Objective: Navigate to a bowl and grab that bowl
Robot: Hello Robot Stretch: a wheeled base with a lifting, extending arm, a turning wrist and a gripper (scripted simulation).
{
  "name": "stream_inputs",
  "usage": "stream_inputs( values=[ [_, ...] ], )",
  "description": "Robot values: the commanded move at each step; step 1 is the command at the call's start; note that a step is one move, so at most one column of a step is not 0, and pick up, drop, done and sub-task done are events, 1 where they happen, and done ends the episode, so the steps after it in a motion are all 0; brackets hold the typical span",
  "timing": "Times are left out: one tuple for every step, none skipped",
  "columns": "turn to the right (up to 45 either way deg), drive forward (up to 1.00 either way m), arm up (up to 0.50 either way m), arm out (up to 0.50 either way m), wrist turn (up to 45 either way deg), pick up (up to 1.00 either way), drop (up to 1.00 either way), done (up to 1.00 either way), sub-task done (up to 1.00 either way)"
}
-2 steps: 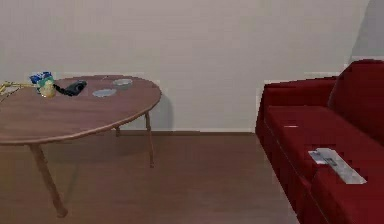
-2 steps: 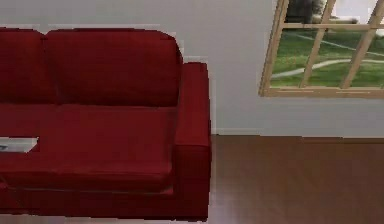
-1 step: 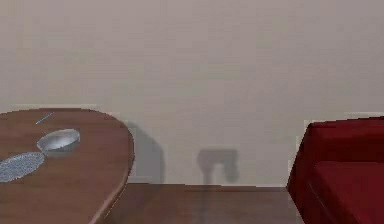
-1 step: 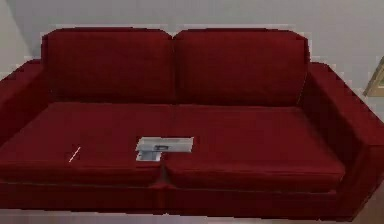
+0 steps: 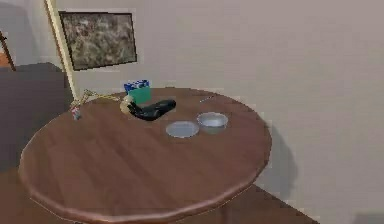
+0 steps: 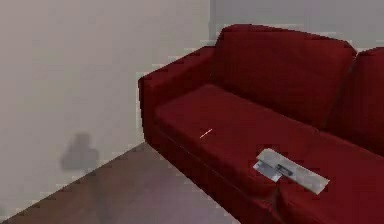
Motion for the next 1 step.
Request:
stream_inputs(
  values=[
    [-45.0,0.0,0.0,0.0,0.0,0.0,0.0,0.0,0.0]
  ],
)
